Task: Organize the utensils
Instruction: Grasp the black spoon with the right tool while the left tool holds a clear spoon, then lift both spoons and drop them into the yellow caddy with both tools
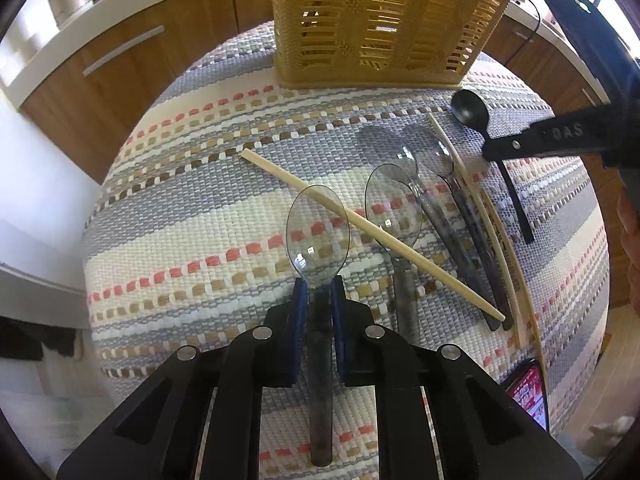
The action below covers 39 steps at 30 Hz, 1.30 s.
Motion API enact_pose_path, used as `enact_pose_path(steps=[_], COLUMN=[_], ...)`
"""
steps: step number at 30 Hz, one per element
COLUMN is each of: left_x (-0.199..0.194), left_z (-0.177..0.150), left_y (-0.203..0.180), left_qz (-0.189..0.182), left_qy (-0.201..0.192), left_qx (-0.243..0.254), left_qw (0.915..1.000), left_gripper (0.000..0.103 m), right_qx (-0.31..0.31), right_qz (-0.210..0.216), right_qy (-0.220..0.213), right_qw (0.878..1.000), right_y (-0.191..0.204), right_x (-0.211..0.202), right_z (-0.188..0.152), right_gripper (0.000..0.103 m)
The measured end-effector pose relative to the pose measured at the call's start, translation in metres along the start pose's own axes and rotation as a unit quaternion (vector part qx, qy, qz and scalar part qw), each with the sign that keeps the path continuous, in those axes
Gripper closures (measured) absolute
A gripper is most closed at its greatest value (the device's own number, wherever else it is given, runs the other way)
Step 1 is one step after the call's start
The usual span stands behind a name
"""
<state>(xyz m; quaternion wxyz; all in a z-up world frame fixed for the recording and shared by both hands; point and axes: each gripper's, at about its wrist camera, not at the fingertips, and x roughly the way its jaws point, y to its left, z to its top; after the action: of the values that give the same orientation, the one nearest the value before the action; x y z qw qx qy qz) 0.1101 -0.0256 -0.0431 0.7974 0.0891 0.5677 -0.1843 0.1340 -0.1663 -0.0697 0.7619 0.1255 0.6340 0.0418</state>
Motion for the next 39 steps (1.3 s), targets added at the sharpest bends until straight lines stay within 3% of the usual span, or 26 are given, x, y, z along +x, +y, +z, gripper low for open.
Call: enact_pose_path(steps=[7,12,15,21,30,31,39], left_x=[0.002,-0.002,-0.018,-0.079,-0.16,-0.169,-0.197], left_z=[-0.004,-0.009,-0.015,-0.019,-0.006,-0.003,0.024], left_y=[-0.005,-0.01,-0.001,0.013,0.003,0.0,0.003], left_qz=[0.013,0.018,-0.01,-0.042,-0.058,-0.058,-0.076], left_qy=[0.002,-0.013,-0.048,-0.149,-0.277,-0.292,-0.357], left_qx=[0.015,0.011,-0.01,-0.032,-0.021,-0.022,-0.037], left_qw=[0.9998,0.9997,0.9987,0.9874,0.9588,0.9544,0.9304], left_gripper=[0.089,0.093,0.093,0.093,0.093,0.093,0.093], right_qx=[-0.001,-0.017,-0.036,-0.079,-0.134,-0.138,-0.175], right_qz=[0.009,0.017,0.035,0.093,0.163,0.165,0.182], right_qy=[0.006,-0.006,-0.029,-0.105,-0.254,-0.269,-0.394], right_qw=[1.0,1.0,0.998,0.987,0.944,0.939,0.884], right_y=[-0.044,-0.05,-0.043,-0.038,-0.026,-0.01,-0.009], right_x=[-0.005,-0.028,-0.051,-0.106,-0.195,-0.201,-0.249], right_z=[-0.014,-0.021,-0.03,-0.05,-0.052,-0.043,-0.046], right_gripper=[0.099,0.099,0.099,0.099,0.099,0.099,0.099])
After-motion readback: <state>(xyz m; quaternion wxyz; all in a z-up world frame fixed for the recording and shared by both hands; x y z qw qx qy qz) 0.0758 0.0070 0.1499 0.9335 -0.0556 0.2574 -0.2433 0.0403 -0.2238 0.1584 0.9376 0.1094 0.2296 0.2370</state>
